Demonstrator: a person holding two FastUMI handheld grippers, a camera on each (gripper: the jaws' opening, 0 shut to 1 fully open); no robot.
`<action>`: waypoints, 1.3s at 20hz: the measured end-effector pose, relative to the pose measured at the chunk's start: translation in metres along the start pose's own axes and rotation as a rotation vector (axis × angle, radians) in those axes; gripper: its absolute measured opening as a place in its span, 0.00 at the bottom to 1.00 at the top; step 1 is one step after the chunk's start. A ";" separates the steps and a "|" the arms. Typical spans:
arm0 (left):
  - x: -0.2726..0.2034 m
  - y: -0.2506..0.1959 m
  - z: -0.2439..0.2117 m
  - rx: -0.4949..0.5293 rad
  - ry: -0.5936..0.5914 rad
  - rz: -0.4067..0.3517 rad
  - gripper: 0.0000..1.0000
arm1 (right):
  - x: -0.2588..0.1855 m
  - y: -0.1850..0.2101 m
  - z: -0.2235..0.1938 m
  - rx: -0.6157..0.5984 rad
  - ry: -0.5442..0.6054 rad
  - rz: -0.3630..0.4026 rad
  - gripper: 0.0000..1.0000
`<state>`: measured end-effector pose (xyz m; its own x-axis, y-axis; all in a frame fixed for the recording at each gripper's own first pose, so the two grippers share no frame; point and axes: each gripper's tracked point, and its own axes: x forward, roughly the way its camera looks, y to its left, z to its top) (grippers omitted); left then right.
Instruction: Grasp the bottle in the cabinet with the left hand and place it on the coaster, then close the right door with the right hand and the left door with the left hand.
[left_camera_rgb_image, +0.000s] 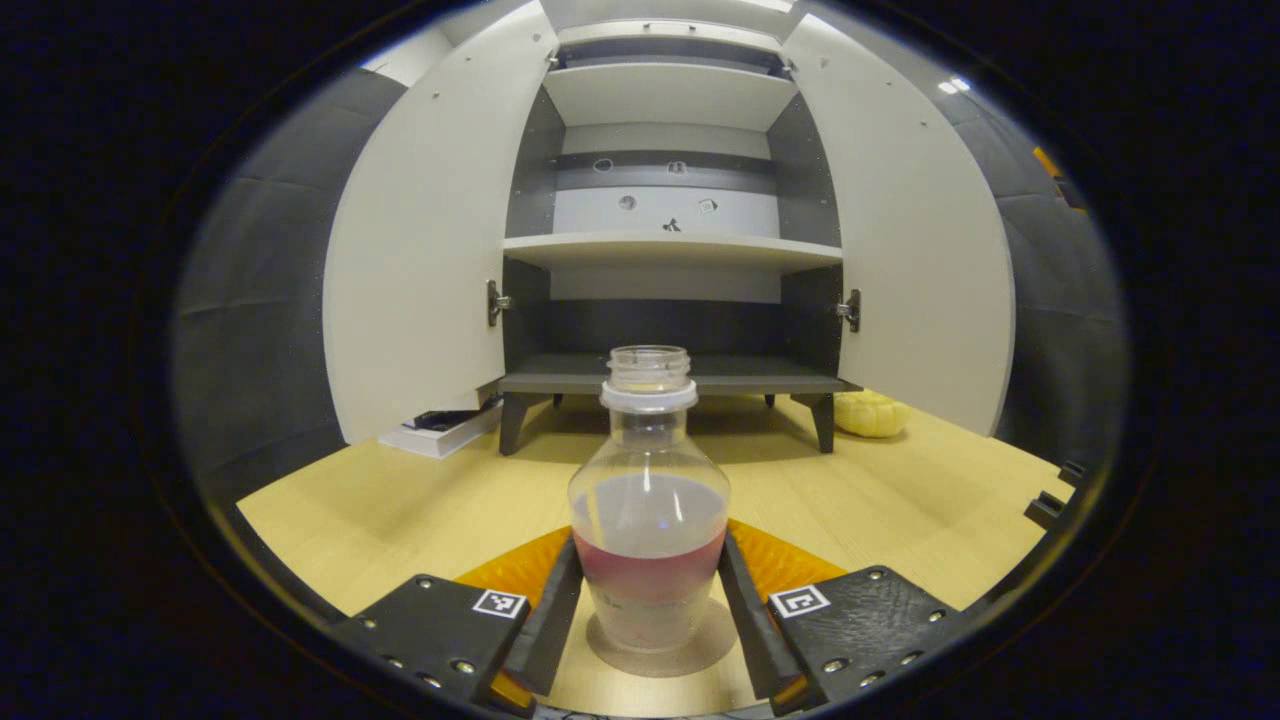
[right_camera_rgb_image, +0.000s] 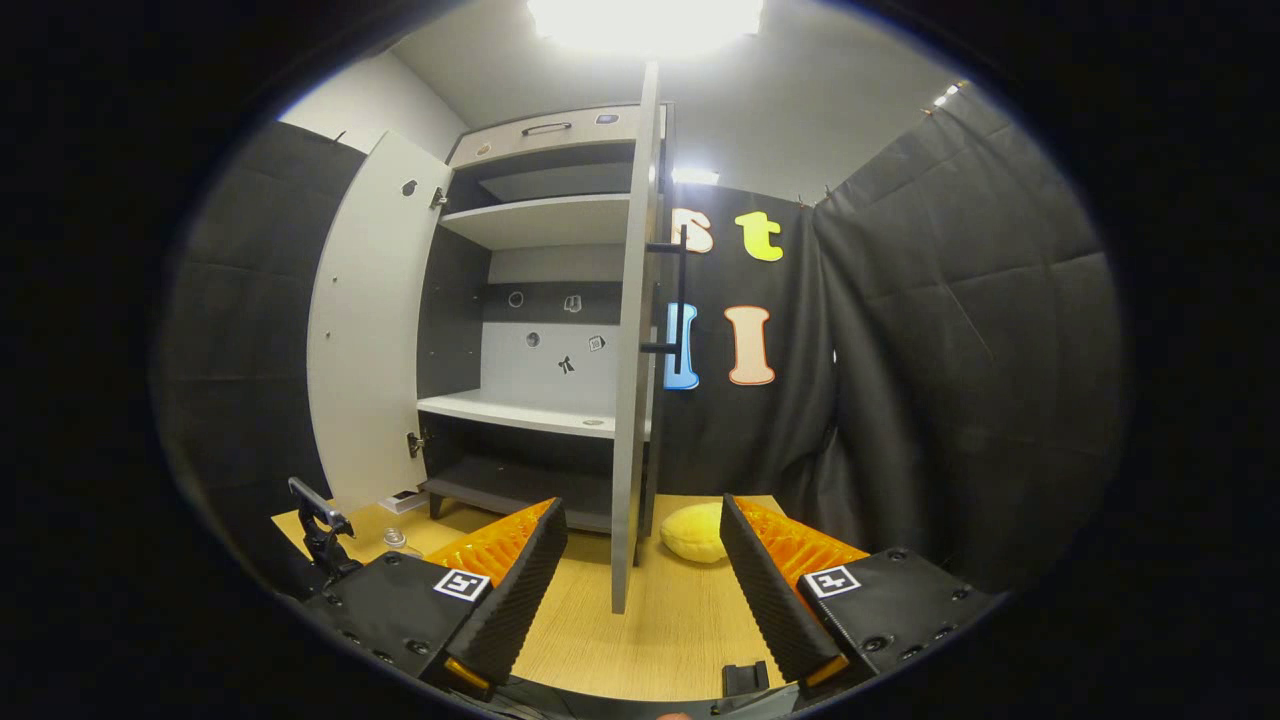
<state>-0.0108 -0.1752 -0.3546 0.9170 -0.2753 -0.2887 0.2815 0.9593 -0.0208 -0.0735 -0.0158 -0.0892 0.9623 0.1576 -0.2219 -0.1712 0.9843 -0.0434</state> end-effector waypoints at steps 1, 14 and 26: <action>0.000 0.001 0.002 0.003 0.003 0.006 0.80 | 0.000 0.001 0.000 0.003 -0.001 0.005 0.98; -0.059 0.019 0.147 0.015 -0.136 0.077 0.81 | 0.008 -0.022 0.037 0.069 -0.107 0.008 0.99; -0.109 0.117 0.224 0.041 -0.210 0.285 0.87 | 0.071 -0.075 0.096 0.081 -0.177 -0.159 0.99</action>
<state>-0.0146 -0.0465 -0.1110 0.9972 -0.0074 -0.0747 0.0128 0.9973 0.0717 0.0285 -0.0707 -0.0083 0.9990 0.0052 -0.0439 -0.0045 0.9999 0.0159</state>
